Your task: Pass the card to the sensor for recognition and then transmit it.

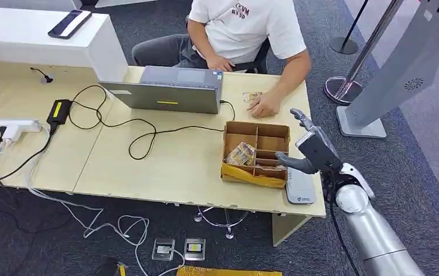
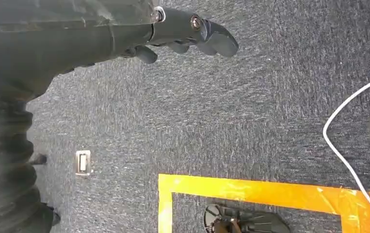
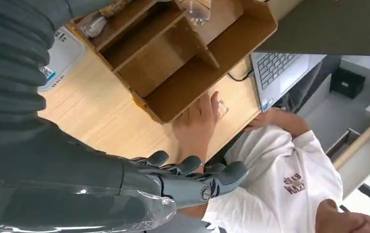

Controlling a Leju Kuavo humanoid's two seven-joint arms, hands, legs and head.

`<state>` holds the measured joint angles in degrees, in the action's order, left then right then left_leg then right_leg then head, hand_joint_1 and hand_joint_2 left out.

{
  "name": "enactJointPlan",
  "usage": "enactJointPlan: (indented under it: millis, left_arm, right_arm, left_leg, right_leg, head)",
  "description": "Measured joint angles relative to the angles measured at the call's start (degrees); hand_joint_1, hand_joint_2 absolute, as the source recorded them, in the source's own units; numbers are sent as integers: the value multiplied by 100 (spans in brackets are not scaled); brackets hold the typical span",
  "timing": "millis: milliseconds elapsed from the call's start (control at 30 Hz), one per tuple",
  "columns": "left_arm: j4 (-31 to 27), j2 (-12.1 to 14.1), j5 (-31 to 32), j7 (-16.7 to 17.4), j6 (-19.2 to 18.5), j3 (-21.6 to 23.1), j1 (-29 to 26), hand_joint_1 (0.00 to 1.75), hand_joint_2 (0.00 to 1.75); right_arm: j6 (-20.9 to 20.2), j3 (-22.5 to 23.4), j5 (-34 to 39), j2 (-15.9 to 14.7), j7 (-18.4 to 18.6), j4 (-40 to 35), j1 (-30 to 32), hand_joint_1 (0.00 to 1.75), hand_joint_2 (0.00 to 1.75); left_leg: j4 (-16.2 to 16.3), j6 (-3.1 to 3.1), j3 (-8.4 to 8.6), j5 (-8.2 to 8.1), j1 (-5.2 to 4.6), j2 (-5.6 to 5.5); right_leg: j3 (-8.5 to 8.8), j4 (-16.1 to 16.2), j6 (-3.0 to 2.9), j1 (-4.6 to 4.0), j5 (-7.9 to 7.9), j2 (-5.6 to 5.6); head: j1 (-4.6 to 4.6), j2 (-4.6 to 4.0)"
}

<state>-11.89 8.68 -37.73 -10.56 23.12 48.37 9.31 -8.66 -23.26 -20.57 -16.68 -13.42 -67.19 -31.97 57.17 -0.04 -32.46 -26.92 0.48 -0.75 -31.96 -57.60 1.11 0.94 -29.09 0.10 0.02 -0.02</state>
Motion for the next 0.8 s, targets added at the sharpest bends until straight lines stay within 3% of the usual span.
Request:
enactJointPlan:
  millis: [200,533,667,800]
  left_arm:
    - [0,0,0,0,-48,0,1,0,175]
    - [0,2,-13,24,-103,2,1,0,175]
    - [0,2,-15,59,-101,9,0,0,175]
    - [0,2,-15,61,-101,11,6,0,175]
  right_arm:
    - [37,-15,-591,-28,92,2,99,0,175]
    - [745,-138,-2650,-68,572,140,394,0,175]
    - [1267,-277,-4240,-138,1034,216,396,0,175]
    - [1239,-297,-4535,-140,1023,256,405,0,175]
  left_leg:
    - [0,0,-1,0,0,-1]
    - [-1,0,-1,-1,0,-1]
    - [-1,0,-2,-1,0,-1]
    - [0,0,-1,-1,0,-1]
  right_leg:
    - [0,1,0,0,0,-2]
    - [-1,1,-1,0,-1,-1]
    - [0,0,-1,0,-1,-1]
    - [0,0,-1,0,-1,-1]
  head:
    - [0,0]
    - [0,2]
    - [0,0]
    - [0,0]
